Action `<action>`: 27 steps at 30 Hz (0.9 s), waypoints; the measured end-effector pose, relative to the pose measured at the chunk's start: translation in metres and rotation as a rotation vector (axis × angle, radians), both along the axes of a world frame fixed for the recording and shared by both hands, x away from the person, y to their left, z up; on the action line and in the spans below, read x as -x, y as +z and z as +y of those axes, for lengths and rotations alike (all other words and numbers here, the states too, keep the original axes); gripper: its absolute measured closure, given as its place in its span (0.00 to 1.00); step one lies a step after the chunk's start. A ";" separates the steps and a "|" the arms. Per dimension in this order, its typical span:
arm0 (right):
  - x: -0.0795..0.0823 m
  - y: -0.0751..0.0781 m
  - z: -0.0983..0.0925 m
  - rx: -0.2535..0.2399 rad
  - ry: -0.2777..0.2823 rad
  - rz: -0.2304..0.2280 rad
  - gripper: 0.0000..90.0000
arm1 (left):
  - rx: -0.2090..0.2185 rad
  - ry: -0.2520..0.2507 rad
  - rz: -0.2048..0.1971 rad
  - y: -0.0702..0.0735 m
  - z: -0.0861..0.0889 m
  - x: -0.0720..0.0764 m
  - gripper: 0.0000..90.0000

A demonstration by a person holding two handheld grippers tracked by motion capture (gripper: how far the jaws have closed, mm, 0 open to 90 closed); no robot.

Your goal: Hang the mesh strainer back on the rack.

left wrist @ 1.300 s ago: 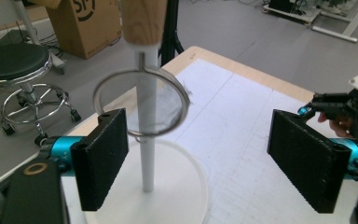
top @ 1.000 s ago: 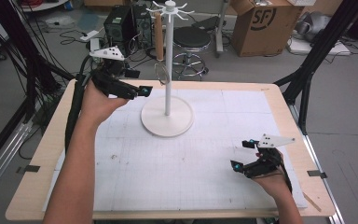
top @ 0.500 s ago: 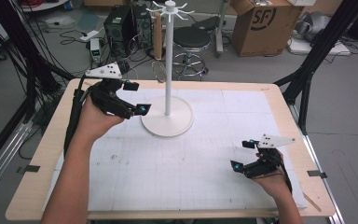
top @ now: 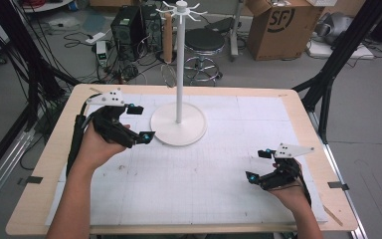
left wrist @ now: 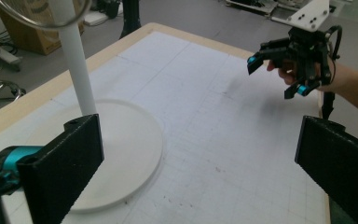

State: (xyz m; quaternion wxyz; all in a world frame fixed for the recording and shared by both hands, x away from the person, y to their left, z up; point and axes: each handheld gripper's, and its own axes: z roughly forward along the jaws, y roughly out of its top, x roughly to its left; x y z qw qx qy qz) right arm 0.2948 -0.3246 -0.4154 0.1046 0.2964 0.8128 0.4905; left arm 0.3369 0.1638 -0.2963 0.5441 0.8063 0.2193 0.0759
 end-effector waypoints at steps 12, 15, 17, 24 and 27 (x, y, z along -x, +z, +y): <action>-0.002 -0.001 0.000 0.005 0.001 0.004 0.01 | -0.031 0.011 0.015 -0.033 0.001 0.022 0.02; -0.002 -0.001 0.000 0.002 -0.001 0.005 0.01 | -0.027 0.021 0.003 -0.038 0.002 0.028 0.02; -0.003 -0.001 0.000 0.004 0.000 0.006 0.01 | -0.025 0.027 0.004 -0.043 0.003 0.032 0.02; -0.003 -0.002 0.000 0.005 0.004 0.012 0.01 | -0.043 0.041 0.019 -0.057 0.003 0.035 0.02; -0.003 -0.001 -0.001 0.000 0.006 0.007 0.01 | -0.036 0.043 0.015 -0.058 0.001 0.037 0.02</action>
